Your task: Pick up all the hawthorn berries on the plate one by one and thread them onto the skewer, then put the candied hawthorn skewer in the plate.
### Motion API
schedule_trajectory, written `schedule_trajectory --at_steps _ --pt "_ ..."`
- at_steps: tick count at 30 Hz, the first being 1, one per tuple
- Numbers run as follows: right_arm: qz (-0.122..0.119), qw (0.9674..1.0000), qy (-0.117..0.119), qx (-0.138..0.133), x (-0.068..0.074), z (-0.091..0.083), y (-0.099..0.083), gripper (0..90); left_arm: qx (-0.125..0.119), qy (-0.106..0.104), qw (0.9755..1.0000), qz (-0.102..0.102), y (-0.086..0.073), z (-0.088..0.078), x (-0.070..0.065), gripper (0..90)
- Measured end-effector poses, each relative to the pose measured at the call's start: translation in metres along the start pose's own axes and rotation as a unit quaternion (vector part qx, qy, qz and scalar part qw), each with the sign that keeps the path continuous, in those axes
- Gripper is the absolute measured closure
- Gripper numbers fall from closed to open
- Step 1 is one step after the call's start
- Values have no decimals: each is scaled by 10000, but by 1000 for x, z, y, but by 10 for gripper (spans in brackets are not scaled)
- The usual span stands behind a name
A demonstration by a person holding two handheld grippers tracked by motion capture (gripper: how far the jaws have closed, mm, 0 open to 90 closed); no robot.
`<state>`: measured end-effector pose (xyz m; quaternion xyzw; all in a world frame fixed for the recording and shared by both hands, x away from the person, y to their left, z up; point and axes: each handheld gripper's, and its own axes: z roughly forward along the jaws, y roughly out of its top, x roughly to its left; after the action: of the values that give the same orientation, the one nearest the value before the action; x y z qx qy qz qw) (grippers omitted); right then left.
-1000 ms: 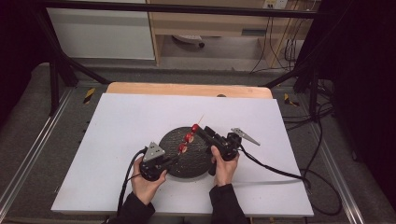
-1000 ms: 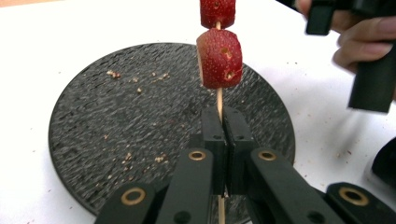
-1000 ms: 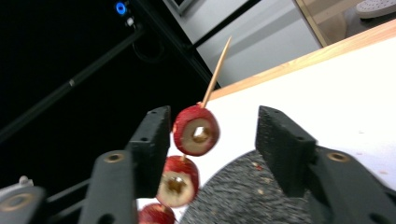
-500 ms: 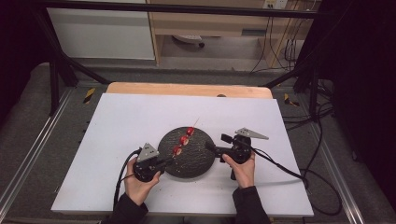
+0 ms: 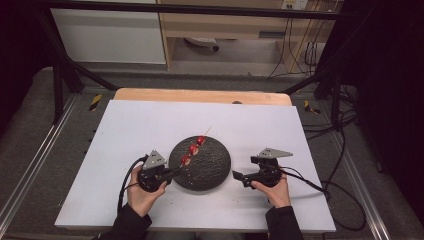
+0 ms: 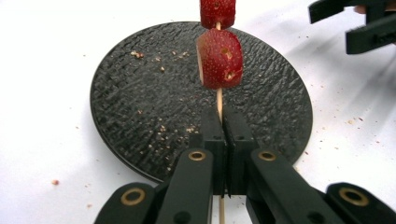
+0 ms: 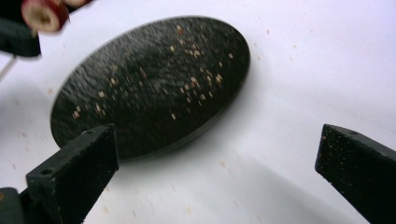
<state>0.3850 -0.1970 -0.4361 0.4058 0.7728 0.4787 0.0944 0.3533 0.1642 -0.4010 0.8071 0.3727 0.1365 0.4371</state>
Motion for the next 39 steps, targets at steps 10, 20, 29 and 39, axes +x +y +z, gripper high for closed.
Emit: schedule_trajectory --at_steps 10,20,29,39 --pt "-135 9997 -55 201 -17 -22 -22 6 389 -50 9992 101 18 8 7 883" --pt "-300 9983 -252 437 -24 -32 -34 6 723 -7 9973 157 30 25 7 883" --pt "-242 9985 -269 410 -26 -35 -36 6 954 89 9953 137 28 43 7 883" --pt "-259 9986 -239 391 -27 -36 -37 7 1197 258 9922 222 23 60 1 883"
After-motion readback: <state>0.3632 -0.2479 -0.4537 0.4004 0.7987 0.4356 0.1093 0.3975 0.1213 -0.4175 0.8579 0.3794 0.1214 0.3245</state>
